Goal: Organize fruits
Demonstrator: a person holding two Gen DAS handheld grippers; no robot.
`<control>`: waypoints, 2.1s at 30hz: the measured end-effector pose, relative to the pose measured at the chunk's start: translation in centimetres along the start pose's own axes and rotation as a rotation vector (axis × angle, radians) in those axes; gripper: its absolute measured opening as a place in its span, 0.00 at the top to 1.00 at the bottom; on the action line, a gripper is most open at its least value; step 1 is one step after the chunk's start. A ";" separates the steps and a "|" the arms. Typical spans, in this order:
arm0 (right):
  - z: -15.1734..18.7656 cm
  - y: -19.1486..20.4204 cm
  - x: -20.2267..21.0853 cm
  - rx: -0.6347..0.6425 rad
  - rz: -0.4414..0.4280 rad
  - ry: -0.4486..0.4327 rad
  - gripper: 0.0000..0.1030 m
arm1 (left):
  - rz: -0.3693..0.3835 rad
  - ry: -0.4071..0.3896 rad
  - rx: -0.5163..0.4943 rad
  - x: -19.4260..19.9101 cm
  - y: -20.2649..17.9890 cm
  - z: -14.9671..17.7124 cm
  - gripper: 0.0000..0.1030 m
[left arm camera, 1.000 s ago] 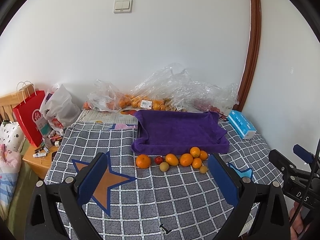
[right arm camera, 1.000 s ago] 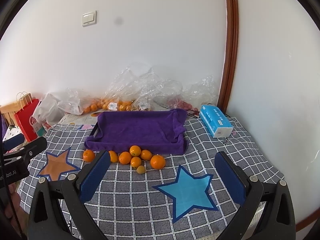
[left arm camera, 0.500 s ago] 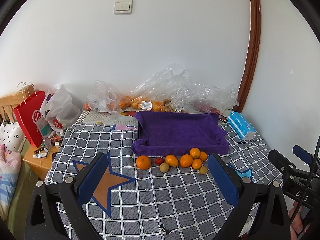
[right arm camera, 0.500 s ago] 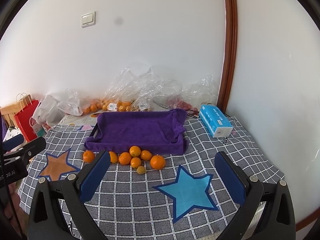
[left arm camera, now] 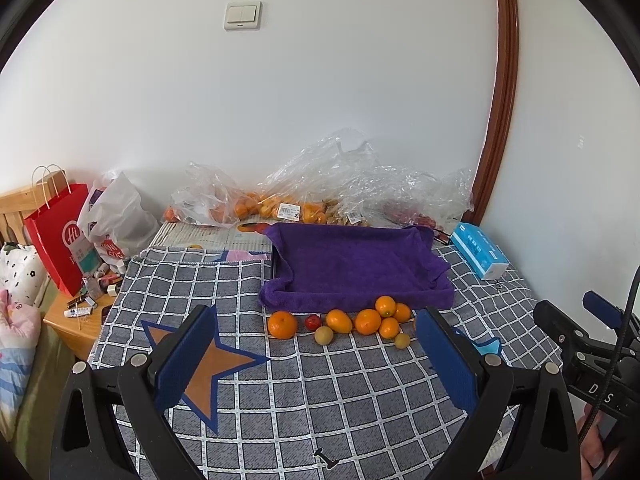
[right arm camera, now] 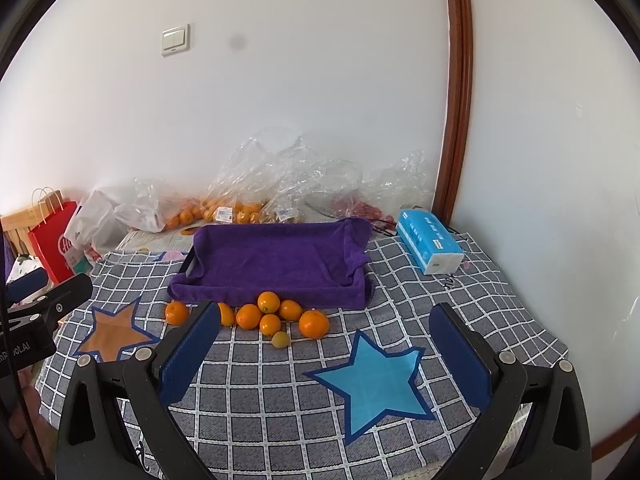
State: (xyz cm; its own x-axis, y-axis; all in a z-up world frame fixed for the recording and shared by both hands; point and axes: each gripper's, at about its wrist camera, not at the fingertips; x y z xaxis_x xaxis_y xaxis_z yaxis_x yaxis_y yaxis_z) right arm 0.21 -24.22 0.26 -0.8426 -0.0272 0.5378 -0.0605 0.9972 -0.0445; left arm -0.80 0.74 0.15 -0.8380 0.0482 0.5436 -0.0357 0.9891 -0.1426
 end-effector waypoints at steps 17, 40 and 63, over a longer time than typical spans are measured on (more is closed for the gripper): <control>0.6 0.6 -1.7 0.021 -0.003 0.012 0.00 | -0.020 -0.002 -0.016 -1.5 0.6 0.6 0.02; 4.9 -1.5 -14.8 -0.071 -0.058 0.188 0.02 | -0.039 0.223 0.082 -14.6 7.9 5.1 0.09; 6.4 0.0 -24.7 -0.042 -0.144 0.312 0.43 | 0.000 0.291 0.015 -21.4 6.3 5.1 0.13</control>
State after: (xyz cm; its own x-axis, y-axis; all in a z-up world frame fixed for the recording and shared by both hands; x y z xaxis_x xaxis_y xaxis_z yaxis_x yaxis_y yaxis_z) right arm 17.56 -24.03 -18.42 -0.6221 -0.1515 0.7681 -0.1395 0.9868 0.0817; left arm 14.14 5.18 -16.62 -0.6463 0.0886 0.7579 -0.0452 0.9870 -0.1540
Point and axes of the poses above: each gripper's, at about its wrist camera, not at the fingertips, and x roughly against the way its jaws point, y to its left, z to its underside, and after that the axes turned 3 degrees about x, right-handed
